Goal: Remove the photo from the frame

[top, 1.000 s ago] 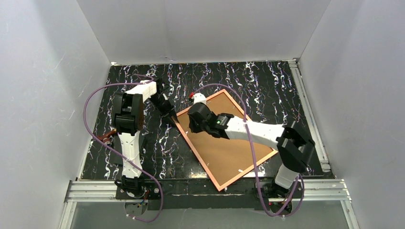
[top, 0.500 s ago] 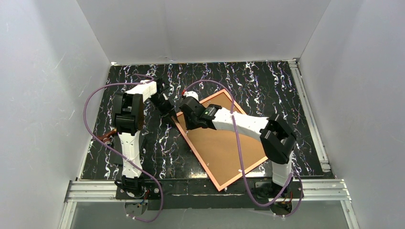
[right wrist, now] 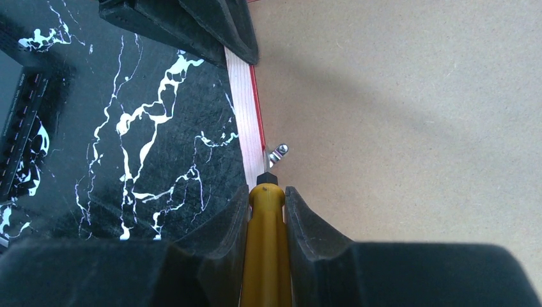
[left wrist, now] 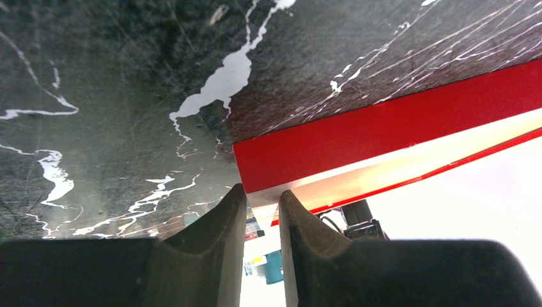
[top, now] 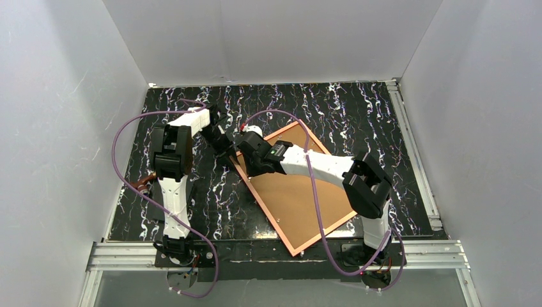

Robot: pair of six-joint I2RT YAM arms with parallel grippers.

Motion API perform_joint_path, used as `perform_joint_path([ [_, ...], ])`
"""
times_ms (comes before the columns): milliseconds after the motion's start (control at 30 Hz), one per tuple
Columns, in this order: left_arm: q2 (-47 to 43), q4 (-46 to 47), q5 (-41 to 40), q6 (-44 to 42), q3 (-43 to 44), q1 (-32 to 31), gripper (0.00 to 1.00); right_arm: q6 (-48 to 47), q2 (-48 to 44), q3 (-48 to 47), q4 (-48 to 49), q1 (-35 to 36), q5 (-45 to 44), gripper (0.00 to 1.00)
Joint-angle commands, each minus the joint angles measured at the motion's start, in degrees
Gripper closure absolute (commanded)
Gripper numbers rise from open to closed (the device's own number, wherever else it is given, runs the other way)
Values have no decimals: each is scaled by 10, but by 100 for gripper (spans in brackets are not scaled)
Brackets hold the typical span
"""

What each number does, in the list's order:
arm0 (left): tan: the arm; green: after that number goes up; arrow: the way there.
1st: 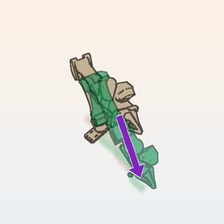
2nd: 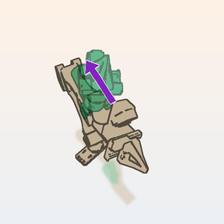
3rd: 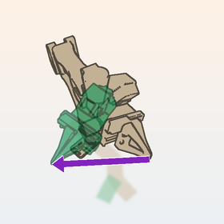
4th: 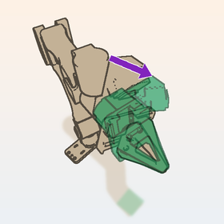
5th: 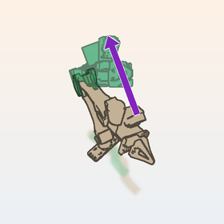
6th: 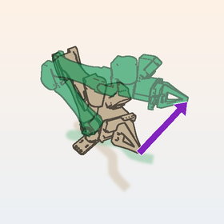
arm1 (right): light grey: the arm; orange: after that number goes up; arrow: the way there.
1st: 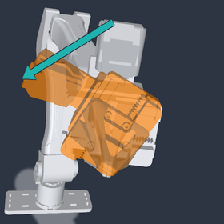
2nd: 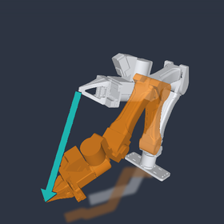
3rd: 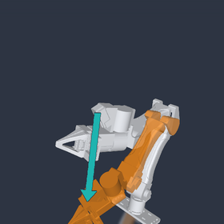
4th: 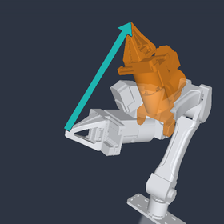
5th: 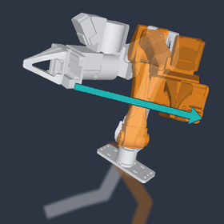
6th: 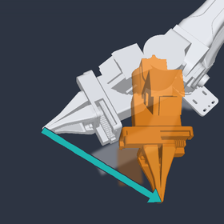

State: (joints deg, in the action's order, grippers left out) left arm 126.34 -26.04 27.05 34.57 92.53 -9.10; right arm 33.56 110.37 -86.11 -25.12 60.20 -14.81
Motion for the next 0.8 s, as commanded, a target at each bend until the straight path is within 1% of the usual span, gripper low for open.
perform_joint_path([
  [0, 24, -50, -1, 6, 4, -2, 100, 14, -6, -12, -17, 9, 10, 99],
  [233, 24, -53, -3, 4, 5, -1, 100, 43, -8, -2, -68, 11, -7, 99],
  [767, 27, -56, -5, 2, 9, 0, 100, 82, 4, -7, -133, 11, 2, 99],
])
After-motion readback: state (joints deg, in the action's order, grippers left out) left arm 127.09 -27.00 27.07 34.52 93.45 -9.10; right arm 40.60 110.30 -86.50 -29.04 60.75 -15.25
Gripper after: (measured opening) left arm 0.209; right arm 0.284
